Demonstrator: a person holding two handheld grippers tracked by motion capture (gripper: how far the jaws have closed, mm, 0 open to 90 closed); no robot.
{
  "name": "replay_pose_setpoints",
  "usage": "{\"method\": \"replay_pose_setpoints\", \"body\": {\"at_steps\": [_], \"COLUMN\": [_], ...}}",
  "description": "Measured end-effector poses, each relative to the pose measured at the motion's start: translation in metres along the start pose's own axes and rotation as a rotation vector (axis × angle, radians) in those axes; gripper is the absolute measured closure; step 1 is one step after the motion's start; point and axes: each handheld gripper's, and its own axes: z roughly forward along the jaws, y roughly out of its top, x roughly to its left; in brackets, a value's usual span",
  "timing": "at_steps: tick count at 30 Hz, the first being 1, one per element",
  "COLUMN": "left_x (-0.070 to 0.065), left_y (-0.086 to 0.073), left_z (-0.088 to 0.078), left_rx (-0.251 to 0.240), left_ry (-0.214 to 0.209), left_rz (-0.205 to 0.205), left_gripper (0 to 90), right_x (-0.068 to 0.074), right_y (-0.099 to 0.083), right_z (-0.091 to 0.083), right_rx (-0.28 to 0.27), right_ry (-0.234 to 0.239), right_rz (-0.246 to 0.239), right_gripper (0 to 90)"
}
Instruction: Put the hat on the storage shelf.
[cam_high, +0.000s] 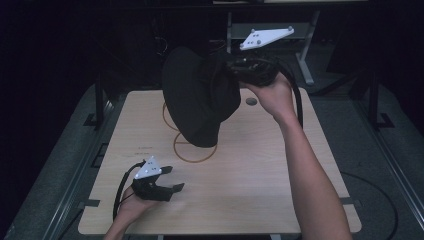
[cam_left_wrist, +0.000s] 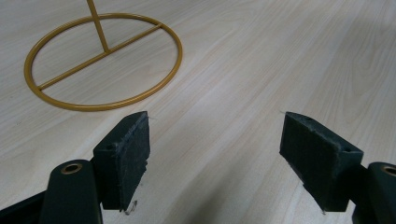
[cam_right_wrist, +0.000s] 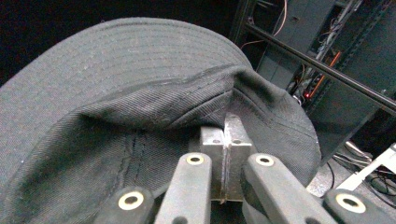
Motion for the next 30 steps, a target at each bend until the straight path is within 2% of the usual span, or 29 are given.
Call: {"method": "replay_pose_setpoints", "body": {"at_steps": [11, 30], "left_x": [-0.001, -0.001], "left_y": [0.001, 0.002], "left_z": [0.002, 0.004], "left_rx": [0.010, 0.014], "left_ry": [-0.005, -0.009], "left_rz": [0.006, 0.009], "left_gripper": [23.7, 23.7], "right_x": [0.006, 0.013], "right_y": [0.018, 0.017], "right_z": [0.031, 0.060], "right_rx": [0.066, 0.074], "right_ry": [0.028, 0.035], "right_rz": [-0.024, 0.001], "right_gripper": [89.6, 89.5]}}
